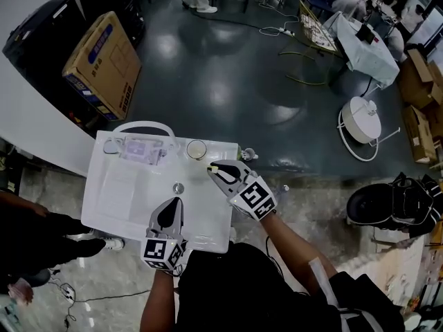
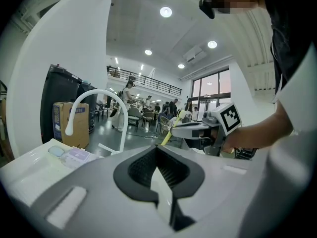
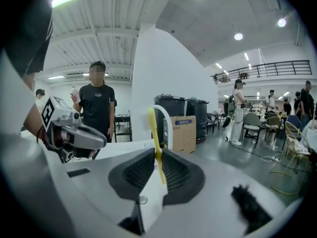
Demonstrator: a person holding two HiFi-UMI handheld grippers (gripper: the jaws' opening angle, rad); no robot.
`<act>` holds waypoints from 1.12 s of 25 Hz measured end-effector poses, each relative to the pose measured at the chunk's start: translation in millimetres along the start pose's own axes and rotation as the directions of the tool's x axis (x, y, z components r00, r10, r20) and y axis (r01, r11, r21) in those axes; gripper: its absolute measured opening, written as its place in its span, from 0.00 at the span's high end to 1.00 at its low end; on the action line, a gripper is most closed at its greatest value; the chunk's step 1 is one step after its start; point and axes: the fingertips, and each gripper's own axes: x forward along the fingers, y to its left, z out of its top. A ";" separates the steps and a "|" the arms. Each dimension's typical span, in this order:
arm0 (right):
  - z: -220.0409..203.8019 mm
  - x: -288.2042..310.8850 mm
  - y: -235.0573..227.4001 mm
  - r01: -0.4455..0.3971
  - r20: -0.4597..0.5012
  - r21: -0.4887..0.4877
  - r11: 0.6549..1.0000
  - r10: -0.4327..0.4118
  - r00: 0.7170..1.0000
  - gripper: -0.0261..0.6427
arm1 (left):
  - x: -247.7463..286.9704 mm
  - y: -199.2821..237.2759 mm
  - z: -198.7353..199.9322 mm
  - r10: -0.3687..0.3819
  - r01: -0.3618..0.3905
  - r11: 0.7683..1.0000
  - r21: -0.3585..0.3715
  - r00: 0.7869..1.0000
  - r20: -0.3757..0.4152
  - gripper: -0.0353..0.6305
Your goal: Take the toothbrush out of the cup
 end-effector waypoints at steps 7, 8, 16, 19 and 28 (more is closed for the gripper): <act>-0.4 -14.4 12.9 -0.013 0.005 0.005 1.000 0.013 1.000 0.88 | -2.4 -3.0 -0.3 -0.002 0.002 1.000 0.002 1.000 -0.002 0.93; -2.0 -15.8 14.2 -0.015 0.003 0.007 1.000 0.015 1.000 0.88 | -2.6 -3.8 0.0 -0.003 0.003 1.000 0.003 1.000 -0.002 0.93; -5.5 -22.9 30.7 -0.042 -0.002 0.019 0.999 0.043 0.999 0.88 | -3.6 -5.2 0.7 -0.005 0.005 1.000 0.009 1.000 -0.004 0.93; -6.7 -24.8 35.3 -0.057 -0.011 0.027 0.998 0.057 0.998 0.88 | -2.0 -6.3 1.3 -0.004 0.004 1.000 0.012 1.000 -0.005 0.93; -6.8 -29.7 46.1 -0.069 0.013 0.020 0.997 0.068 0.998 0.88 | -4.7 -7.3 -2.1 0.001 -0.001 1.000 0.013 1.000 -0.008 0.93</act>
